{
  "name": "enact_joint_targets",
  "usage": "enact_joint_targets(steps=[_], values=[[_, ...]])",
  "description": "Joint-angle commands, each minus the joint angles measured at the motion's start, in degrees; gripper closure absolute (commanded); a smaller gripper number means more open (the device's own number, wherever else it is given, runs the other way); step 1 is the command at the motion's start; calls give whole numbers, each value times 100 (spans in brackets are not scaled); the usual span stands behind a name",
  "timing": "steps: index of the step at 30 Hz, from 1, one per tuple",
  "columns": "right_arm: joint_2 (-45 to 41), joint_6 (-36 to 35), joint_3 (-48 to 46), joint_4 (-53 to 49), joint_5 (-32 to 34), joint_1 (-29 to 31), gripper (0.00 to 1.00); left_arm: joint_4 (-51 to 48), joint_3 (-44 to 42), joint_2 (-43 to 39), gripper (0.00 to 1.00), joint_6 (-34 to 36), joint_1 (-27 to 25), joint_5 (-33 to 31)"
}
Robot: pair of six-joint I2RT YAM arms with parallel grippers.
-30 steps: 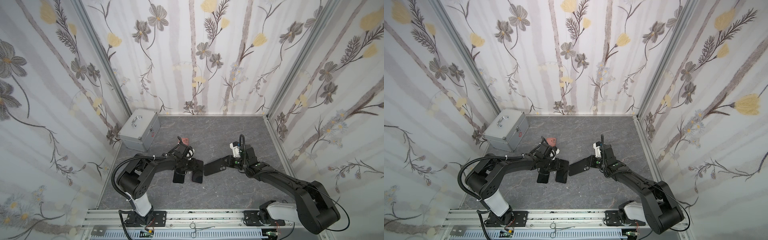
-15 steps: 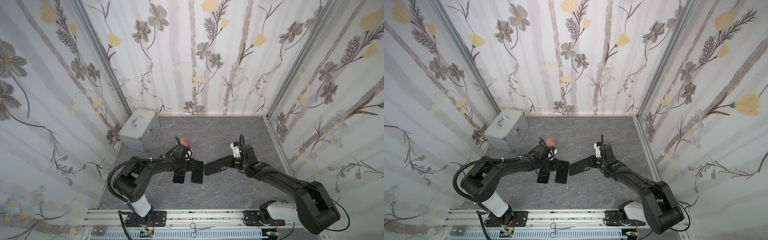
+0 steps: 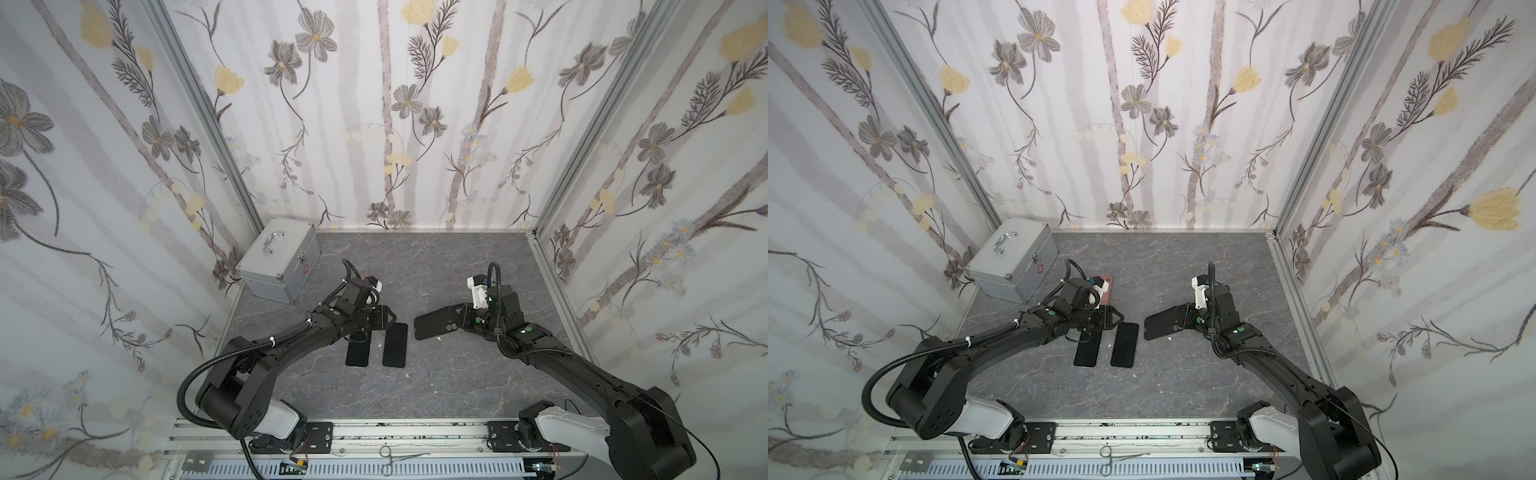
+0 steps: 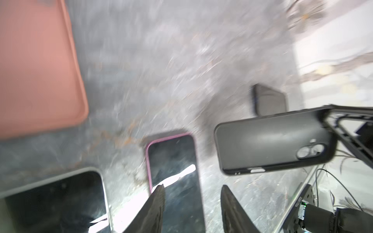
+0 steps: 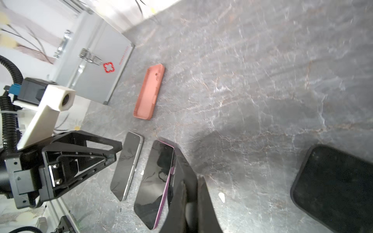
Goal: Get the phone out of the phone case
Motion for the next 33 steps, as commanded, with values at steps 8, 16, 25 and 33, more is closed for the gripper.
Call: enact_joint_targets(steps=[8, 16, 25, 33], values=[[-102, -1374, 1699, -1471, -1369, -10, 100, 79, 500, -1402, 46, 2796, -749, -1109], [191, -1707, 2370, -2360, -2276, 12, 100, 101, 485, -1360, 46, 3657, -1312, -1217], [346, -1868, 2454, -2532, -2813, 86, 100, 100, 668, -980, 58, 3782, -1427, -486], [317, -1836, 2430, -2476, -2838, 88, 100, 100, 633, -945, 77, 3756, -1443, -287]])
